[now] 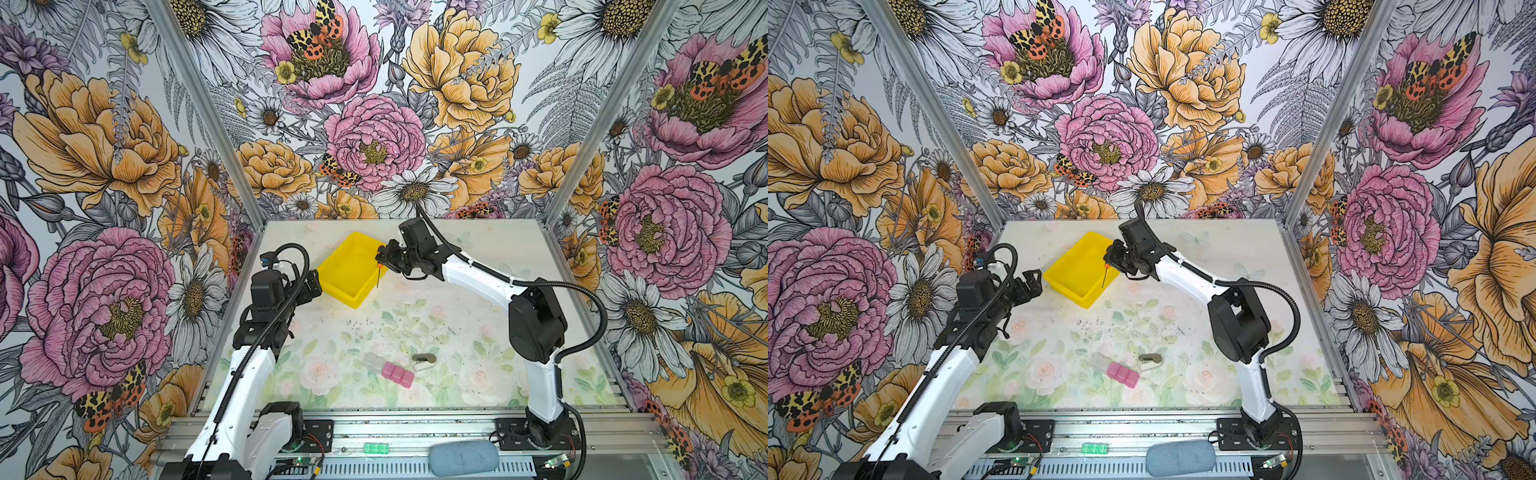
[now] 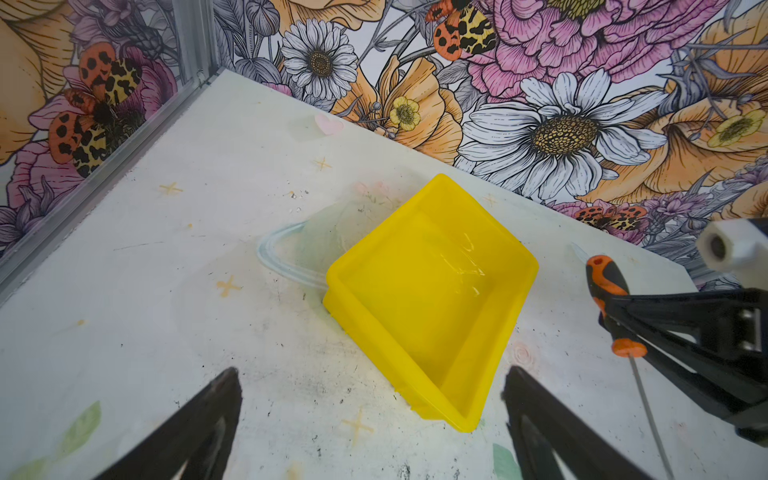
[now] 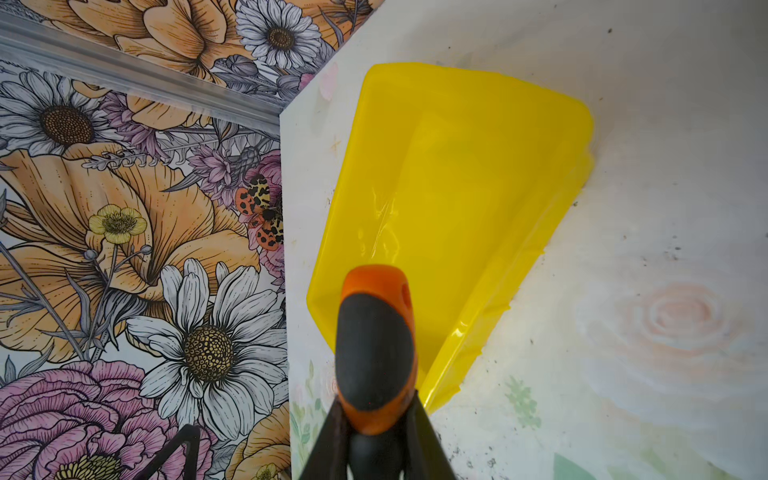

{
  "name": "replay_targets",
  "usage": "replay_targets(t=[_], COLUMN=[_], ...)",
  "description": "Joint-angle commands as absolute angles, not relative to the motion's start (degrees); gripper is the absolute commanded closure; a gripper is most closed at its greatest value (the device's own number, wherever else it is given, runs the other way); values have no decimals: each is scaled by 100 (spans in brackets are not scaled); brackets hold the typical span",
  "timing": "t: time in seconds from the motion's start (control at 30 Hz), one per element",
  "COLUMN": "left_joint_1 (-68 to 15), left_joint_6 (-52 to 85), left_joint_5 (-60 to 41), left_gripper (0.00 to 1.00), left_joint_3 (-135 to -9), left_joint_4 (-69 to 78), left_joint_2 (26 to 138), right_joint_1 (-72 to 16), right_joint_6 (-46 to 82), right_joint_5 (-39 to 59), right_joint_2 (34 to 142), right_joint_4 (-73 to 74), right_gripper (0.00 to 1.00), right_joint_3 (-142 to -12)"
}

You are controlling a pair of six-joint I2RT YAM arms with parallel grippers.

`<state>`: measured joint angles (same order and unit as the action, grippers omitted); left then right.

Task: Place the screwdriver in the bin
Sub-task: 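Lift the screwdriver and carry it with the right gripper toward the yellow bin, then lower the screwdriver into the yellow bin and open the right gripper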

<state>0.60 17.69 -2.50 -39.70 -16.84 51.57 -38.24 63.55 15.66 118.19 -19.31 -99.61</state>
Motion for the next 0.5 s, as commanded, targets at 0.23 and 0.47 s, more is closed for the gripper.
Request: replay_targets(t=[0.23,0.47], left_joint_1=[8,-22], left_joint_6=[1705,1686], left_joint_5=[-188,-122], left_gripper=[2,1], left_joint_3=[-3920,-3895], left_joint_4=[-2269,-2337], left_joint_2=[4634,4597], right_joint_1=[-4051,-4062], right_joint_6=[6837,6822], right_joint_5=[1339,1136], right_joint_2=[12800,13427], right_joint_4=[-1723,-1692], right_gripper=[100,100], right_joint_3=[-11220,-11793])
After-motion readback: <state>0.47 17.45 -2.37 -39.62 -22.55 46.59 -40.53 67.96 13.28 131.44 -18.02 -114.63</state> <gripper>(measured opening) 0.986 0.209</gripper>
